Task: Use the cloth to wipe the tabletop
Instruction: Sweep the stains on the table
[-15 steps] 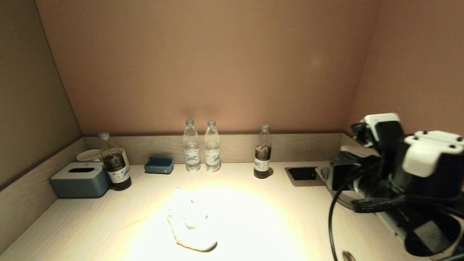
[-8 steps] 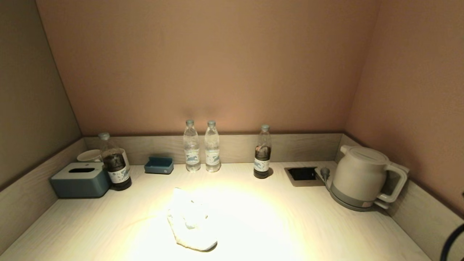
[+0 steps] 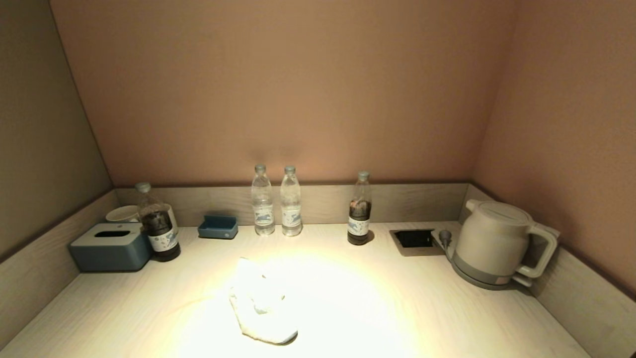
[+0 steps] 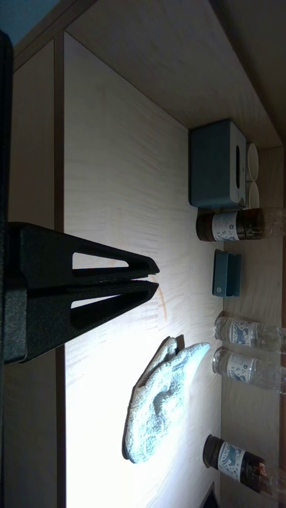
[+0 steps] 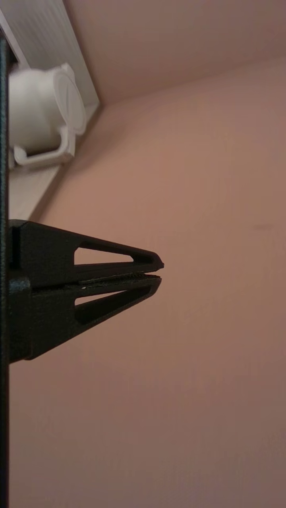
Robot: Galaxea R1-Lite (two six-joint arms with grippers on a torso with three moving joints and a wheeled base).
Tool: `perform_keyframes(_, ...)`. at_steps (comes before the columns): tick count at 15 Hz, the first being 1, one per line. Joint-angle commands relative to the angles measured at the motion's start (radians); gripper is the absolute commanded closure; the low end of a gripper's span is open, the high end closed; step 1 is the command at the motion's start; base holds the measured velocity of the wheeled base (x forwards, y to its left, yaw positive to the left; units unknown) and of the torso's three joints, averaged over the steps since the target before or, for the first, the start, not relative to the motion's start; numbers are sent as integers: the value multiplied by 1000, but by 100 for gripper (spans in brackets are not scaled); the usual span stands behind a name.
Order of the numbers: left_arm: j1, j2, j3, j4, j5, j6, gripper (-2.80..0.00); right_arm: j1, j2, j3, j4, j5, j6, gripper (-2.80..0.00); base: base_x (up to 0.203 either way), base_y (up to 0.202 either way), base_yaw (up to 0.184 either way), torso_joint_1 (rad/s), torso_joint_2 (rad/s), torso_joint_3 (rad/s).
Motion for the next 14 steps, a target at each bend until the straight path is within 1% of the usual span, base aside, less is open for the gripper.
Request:
perform_keyframes(1, 0, 0, 0, 0, 0, 0, 0, -17, -167, 46, 62, 86, -13, 0, 0, 0, 0, 0, 0, 0)
perform_keyframes(4, 0, 0, 0, 0, 0, 0, 0, -34, -323, 91, 201, 251, 43, 0, 0, 0, 0, 0, 0, 0)
perform_keyframes(5, 0, 0, 0, 0, 0, -2, 0, -37, -370, 105, 257, 333, 75, 0, 0, 0, 0, 0, 0, 0)
perform_keyframes(6, 0, 0, 0, 0, 0, 0, 0, -39, -384, 132, 271, 402, 145, 0, 0, 0, 0, 0, 0, 0)
perform_keyframes(7, 0, 0, 0, 0, 0, 0, 0, -40, -383, 160, 273, 455, 189, 0, 0, 0, 0, 0, 0, 0)
perform_keyframes(8, 0, 0, 0, 0, 0, 0, 0, -40, -382, 173, 269, 482, 196, 0, 0, 0, 0, 0, 0, 0)
perform_keyframes(11, 0, 0, 0, 0, 0, -2, 0, -40, -382, 324, 258, 656, 228, 0, 0, 0, 0, 0, 0, 0)
perform_keyframes(12, 0, 0, 0, 0, 0, -2, 0, -40, -383, 337, 278, 690, 244, 0, 0, 0, 0, 0, 0, 0)
perform_keyframes(14, 0, 0, 0, 0, 0, 0, 0, -39, -382, 337, 346, 708, 296, 0, 0, 0, 0, 0, 0, 0)
